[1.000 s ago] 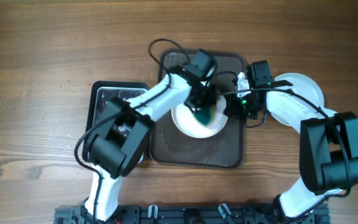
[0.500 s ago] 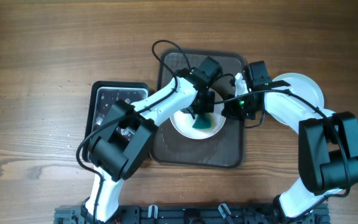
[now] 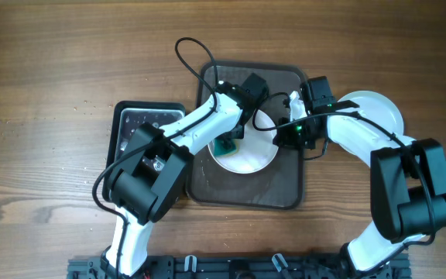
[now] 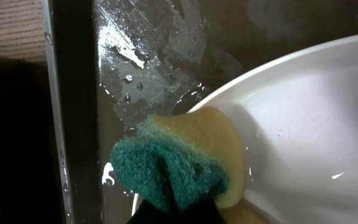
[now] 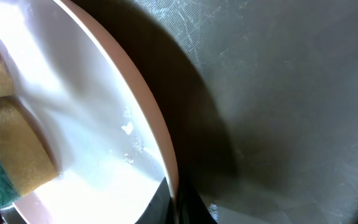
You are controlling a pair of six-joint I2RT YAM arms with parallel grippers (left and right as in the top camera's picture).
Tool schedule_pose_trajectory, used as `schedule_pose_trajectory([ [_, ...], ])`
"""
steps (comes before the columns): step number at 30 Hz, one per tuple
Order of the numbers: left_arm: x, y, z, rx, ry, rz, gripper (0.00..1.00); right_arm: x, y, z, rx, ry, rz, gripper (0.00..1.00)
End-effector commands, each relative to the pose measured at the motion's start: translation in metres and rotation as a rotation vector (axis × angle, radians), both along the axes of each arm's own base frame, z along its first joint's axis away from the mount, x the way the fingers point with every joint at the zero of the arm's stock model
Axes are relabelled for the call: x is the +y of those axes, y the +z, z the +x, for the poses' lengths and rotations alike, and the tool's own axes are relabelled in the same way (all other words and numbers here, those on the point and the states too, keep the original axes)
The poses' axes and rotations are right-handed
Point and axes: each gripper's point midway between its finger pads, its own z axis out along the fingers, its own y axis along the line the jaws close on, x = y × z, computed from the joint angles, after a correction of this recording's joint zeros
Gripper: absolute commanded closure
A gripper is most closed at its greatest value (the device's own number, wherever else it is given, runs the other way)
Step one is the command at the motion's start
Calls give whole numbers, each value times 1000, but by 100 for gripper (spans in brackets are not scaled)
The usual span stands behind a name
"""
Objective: Clean dirty plates on tray and stack at the side
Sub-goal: 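Return the sponge to the black tray with the left gripper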
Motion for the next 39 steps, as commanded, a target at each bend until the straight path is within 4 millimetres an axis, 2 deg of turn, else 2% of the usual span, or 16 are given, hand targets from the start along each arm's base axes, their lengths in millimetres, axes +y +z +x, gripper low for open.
schedule_pose_trajectory([
  [1,16,20,5,-44,64,-14,96,-18,-17,-10,41,-17,-75,96],
  [4,-18,40,-7,25,43,-247,96,-18,-17,-10,42,-17,-75,96],
  [5,-28,53,-9,38,39,-338,96,-18,-17,-10,41,-17,-75,96],
  [7,-33,84,-8,25,42,-459,96,-18,-17,-10,41,-17,-75,96],
  [11,4,131,-1,-47,93,-515,96,-18,-17,-10,40,-17,-75,96],
  [13,43,142,2,-75,145,-457,96,-18,-17,-10,40,-17,-75,96],
  [16,104,137,-3,-59,276,-310,96,-17,-17,-9,37,-17,-74,96],
  [18,133,125,-9,-26,346,-250,96,-17,-17,-9,36,-16,-74,96],
  [20,152,108,-17,6,429,-236,96,-17,-17,-9,37,-17,-74,96],
  [24,183,54,-38,50,550,-216,96,-18,-17,-9,37,-17,-74,96],
  [27,186,27,-46,66,587,-280,94,-18,-17,-9,35,-17,-75,96],
  [31,176,37,-39,57,585,-358,68,-19,-17,-3,4,-2,-86,95],
  [33,172,51,-33,30,571,-395,58,-22,-13,-2,7,-3,-103,96],
  [34,170,62,-30,10,565,-410,49,-23,-7,-3,17,-3,-113,96],
  [36,170,84,-28,-31,556,-426,31,-24,12,-1,11,-3,-119,96],
  [39,176,124,-28,-118,554,-455,19,-21,60,0,-40,31,-107,96],
])
